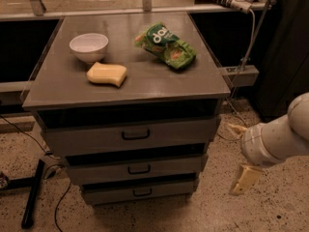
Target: Open bottom drawer
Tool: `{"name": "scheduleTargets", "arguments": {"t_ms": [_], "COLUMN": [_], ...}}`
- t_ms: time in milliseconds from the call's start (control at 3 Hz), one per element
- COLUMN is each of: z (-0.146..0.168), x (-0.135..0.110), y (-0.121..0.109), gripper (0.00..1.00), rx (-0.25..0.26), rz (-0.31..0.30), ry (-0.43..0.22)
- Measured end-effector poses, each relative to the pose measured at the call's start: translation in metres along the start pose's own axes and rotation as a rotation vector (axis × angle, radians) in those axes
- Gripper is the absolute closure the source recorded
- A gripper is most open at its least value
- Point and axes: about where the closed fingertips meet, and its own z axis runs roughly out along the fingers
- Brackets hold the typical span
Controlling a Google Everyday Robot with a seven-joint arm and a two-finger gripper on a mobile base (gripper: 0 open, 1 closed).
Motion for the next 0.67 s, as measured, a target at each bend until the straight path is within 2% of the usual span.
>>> {"name": "scheduleTargets", "arguments": {"t_ms": [667], "z": [0.104], "x": [0.018], "y": [0.019], "gripper": [0.00], "rx": [0.007], "rz": [-0.016], "ry": [-0.131]}}
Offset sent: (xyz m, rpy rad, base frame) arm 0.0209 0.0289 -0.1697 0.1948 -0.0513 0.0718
